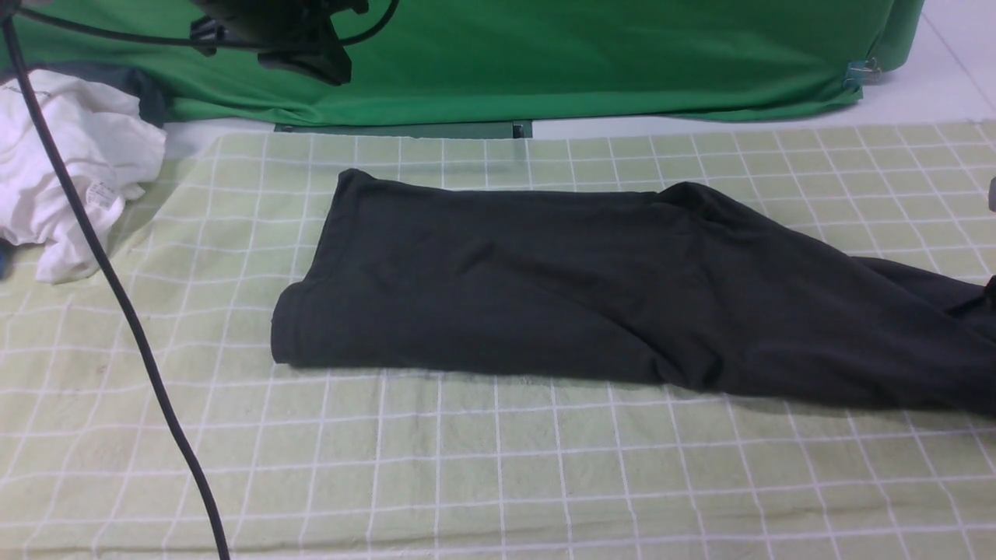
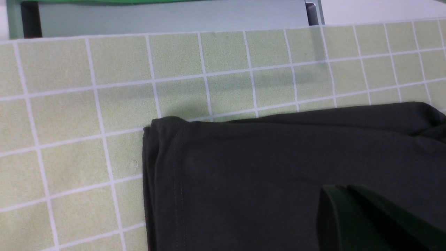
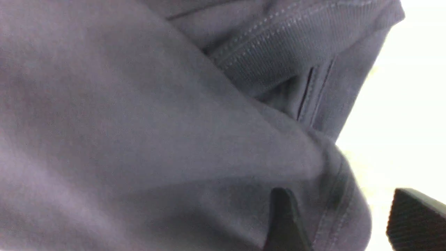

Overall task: Fold a long-sleeved shirt over a green coffee tablecloth.
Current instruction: 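Pull the folded dark garment lengthwise by its ends to straighten it flat on the table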

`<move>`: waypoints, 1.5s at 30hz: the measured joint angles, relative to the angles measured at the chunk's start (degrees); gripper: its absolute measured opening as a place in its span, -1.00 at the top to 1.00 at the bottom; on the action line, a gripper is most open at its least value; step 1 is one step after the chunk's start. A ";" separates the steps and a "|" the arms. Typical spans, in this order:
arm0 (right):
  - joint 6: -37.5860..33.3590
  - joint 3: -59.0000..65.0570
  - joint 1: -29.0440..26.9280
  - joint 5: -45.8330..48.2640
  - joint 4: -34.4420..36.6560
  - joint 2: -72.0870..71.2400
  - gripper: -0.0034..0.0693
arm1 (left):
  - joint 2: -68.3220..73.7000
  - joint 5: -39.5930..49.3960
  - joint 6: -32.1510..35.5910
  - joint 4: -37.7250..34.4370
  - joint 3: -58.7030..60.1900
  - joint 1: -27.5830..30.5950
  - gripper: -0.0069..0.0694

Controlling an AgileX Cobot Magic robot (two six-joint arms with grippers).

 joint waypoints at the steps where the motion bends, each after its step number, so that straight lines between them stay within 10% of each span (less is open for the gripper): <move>1: 0.00 0.00 0.00 0.02 0.00 0.45 -0.16 | 0.00 -0.05 0.00 0.00 0.00 0.00 0.78; 10: -2.08 -0.01 0.00 1.24 0.00 5.76 0.00 | 0.02 -0.57 0.14 0.00 0.00 0.00 0.78; 16: -6.15 -2.62 0.00 5.89 0.25 5.77 0.81 | 0.02 -0.57 0.95 0.00 0.00 0.00 0.78; 40: -6.32 -17.17 0.00 1.64 -4.31 8.22 0.80 | 0.02 -3.23 0.12 -1.61 0.00 0.00 0.78; 45: -5.51 -17.17 0.00 -1.11 -5.39 12.57 0.47 | 0.27 -2.65 -0.07 -1.50 -0.01 0.00 0.78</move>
